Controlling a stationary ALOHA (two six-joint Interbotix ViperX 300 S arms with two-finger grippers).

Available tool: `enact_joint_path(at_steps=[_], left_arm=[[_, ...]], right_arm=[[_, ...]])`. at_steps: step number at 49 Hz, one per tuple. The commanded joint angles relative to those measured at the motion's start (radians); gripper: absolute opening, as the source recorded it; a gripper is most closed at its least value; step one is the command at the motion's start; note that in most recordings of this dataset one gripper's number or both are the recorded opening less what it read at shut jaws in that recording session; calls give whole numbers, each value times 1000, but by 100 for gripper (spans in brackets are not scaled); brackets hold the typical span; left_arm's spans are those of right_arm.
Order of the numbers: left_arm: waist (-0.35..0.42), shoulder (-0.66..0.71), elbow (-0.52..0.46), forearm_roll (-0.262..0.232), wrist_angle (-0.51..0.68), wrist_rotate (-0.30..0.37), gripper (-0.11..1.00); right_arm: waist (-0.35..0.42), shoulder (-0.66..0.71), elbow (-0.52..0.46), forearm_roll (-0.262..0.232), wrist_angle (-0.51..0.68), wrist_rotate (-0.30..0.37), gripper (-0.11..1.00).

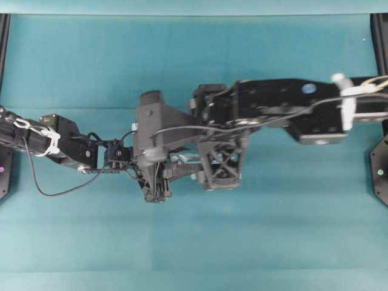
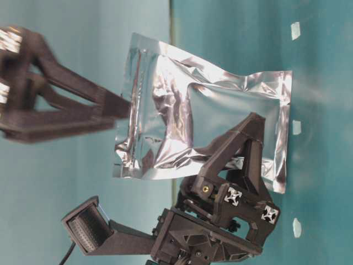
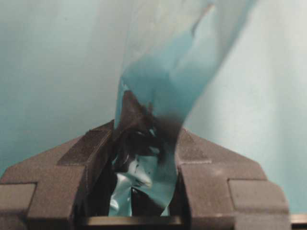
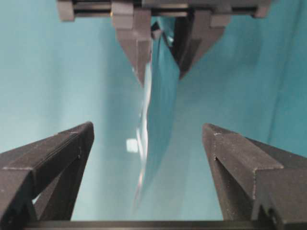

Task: Hand over the silver zip bag and make it stand upright.
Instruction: 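Open the right gripper and pull it back away from the bag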

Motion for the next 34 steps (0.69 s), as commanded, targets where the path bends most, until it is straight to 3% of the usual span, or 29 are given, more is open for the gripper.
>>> enact_joint_path(at_steps=[1,11,26,34], left_arm=[[-14,-3,-6,3,-3,-2,24],[-14,-3,-6,2,-3,-2,24],[-14,-3,-5,3,-2,-2,24],[-15,-3,-5,3,-3,-2,24]], right_arm=[[-3,-61,8,-2,-3,12,97],[-14,-186,104,-2,-86,31,97],[-14,-391,382,-2,-463,87,97],[-12,-479,502,-2,-592,103,97]])
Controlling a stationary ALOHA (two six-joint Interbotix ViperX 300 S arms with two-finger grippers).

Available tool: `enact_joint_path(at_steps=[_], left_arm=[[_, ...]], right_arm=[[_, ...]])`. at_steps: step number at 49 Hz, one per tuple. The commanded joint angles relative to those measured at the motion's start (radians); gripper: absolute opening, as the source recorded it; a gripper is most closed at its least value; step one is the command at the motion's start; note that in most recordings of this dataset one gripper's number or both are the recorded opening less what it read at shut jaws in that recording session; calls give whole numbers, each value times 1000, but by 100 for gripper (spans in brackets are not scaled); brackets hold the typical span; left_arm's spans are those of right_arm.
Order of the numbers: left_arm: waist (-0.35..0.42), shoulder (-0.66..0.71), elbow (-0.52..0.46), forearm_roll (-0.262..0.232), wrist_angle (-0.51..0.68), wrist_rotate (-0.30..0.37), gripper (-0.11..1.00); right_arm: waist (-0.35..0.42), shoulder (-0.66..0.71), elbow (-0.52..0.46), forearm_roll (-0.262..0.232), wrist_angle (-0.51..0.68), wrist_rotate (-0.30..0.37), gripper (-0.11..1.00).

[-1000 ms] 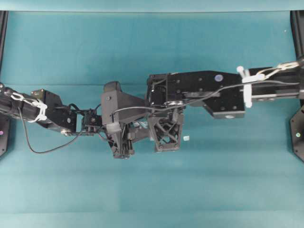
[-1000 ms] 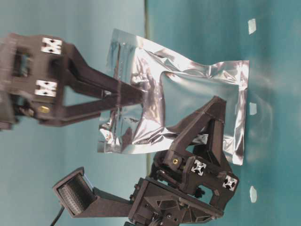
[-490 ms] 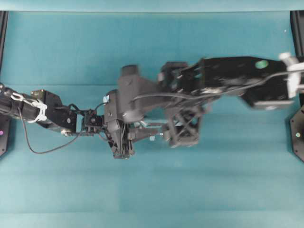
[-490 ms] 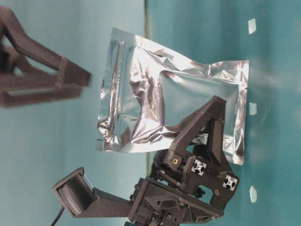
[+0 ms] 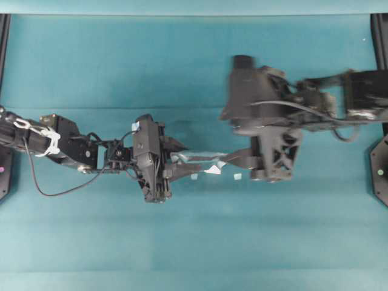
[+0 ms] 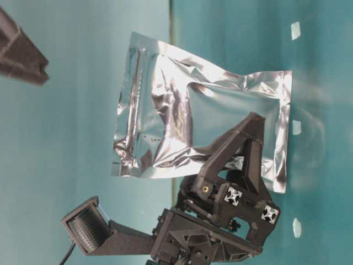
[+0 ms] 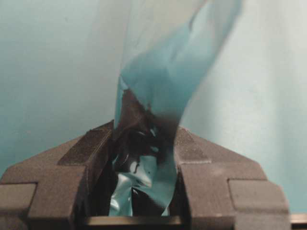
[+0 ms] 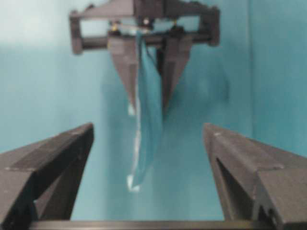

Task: Hand over the silver zip bag and make it stand upright.
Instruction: 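Open the right gripper and pull it back away from the bag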

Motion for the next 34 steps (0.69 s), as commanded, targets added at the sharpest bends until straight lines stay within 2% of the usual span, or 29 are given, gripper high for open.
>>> enact_joint_path(at_steps=[1,13,34], left_arm=[[-14,-3,-6,3,-2,-2,24],[-15,-3,-5,3,-3,-2,24],[-15,-3,-5,3,-3,-2,24]], right_arm=[[3,-64,41,-2,-60,12,97],[3,-123,130,-2,-103,54,97],[6,-141,172,-2,-110,58,97]])
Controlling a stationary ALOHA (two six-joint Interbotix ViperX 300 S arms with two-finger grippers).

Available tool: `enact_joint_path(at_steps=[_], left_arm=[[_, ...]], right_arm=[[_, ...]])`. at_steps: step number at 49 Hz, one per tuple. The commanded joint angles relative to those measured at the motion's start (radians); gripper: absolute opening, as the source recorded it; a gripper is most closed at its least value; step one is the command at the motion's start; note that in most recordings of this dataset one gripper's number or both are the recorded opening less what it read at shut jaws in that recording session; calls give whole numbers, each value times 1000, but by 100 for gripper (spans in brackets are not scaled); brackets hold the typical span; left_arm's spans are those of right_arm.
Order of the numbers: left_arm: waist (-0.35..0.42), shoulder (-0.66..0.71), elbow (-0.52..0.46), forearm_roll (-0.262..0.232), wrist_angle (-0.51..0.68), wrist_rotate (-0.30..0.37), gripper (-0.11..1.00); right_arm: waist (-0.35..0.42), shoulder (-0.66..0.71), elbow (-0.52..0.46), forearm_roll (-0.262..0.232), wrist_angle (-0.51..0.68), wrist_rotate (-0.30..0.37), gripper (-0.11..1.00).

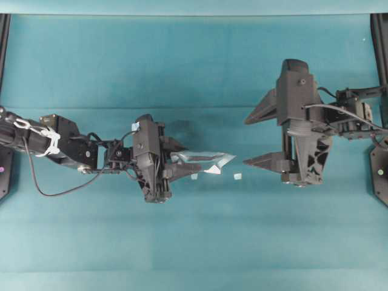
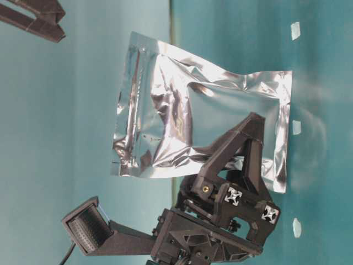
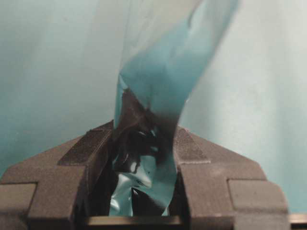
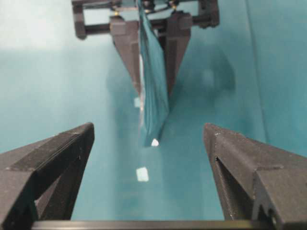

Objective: Hand over the silver zip bag and make it stand upright.

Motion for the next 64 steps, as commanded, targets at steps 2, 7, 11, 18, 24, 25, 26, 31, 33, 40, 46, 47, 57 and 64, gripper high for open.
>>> enact_joint_path(at_steps=[2,7,11,18,24,25,26,31,33,40,46,47,57,64], left_arm=[[-14,-5,-6,3,-3,-2,24],[-12,-5,-5,3,-3,-2,24],[-12,-5,-6,3,-2,-2,24],[-14,-5,-5,3,-2,-2,24],[-14,-5,-5,3,-3,-2,24],[-14,-5,-5,3,-3,-2,24],[-14,-5,-5,3,-2,-2,24],[-14,-5,-5,3,-2,-2,24],[-14,-5,-5,3,-3,-2,24],[-14,-5,-5,3,-2,-2,24],[-15,-5,-5,3,-3,-2,24],[-14,-5,-5,3,-2,-2,24],[-14,-5,-5,3,-2,-2,24],[-14,-5,-5,3,-2,-2,24]], right_arm=[[3,-21,-2,-2,-11,11,97],[3,-25,2,-2,-14,11,97],[3,-26,5,-2,-17,11,97],[3,-26,9,-2,-25,9,97],[3,-26,12,-2,-29,9,97],[3,-26,12,-2,-29,9,97],[3,-26,12,-2,-29,11,97],[3,-26,12,-2,-29,11,97],[3,-26,12,-2,-29,11,97],[3,-26,14,-2,-29,11,97],[5,-26,15,-2,-31,11,97],[5,-26,15,-2,-31,11,97],[6,-26,17,-2,-31,11,97],[8,-26,17,-2,-32,11,97]])
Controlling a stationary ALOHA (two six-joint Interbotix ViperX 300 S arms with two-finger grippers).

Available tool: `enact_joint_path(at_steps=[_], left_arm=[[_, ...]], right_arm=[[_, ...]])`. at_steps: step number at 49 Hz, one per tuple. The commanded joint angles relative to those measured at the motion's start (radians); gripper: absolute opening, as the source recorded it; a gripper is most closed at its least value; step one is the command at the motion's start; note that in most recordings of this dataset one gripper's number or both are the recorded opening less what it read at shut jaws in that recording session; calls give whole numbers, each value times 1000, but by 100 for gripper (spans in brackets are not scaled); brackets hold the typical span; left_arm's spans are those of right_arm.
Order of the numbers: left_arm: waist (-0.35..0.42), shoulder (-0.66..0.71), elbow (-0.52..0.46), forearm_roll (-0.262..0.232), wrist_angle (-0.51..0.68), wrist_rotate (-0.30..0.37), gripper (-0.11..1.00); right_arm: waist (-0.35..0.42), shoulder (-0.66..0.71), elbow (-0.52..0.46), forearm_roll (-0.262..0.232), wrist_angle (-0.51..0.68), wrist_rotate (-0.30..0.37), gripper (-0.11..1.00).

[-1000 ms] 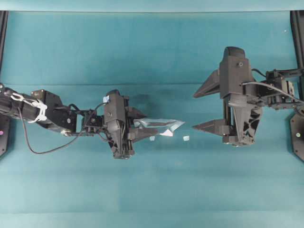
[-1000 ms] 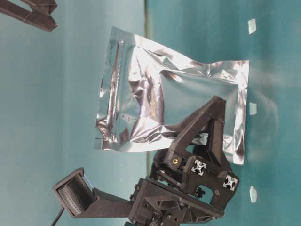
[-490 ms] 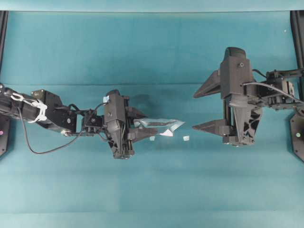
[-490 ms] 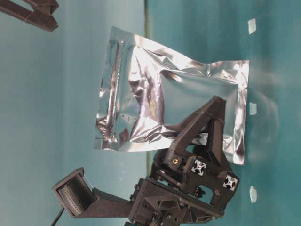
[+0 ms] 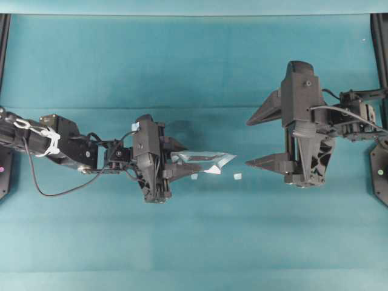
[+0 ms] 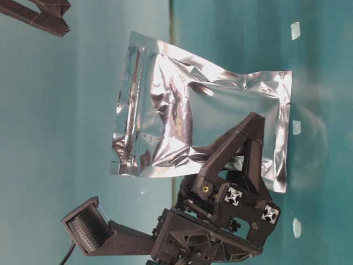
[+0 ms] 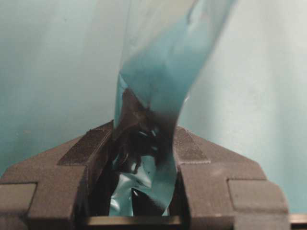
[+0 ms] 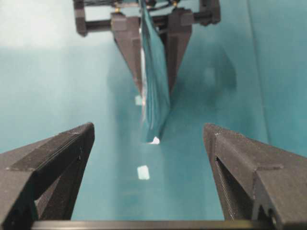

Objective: Hand over the silver zip bag and make it stand upright.

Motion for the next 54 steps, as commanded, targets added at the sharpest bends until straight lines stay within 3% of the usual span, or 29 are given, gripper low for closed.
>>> enact_joint_path(at_steps=[1,54], left_arm=[[-14,-3,-5,3,-5,-2,24],[-20,-3,-3,3,18,-2,24]], right_arm=[[3,-15,-8,-2,-9,9,97],[8,-14,2,0,-21,11,97]])
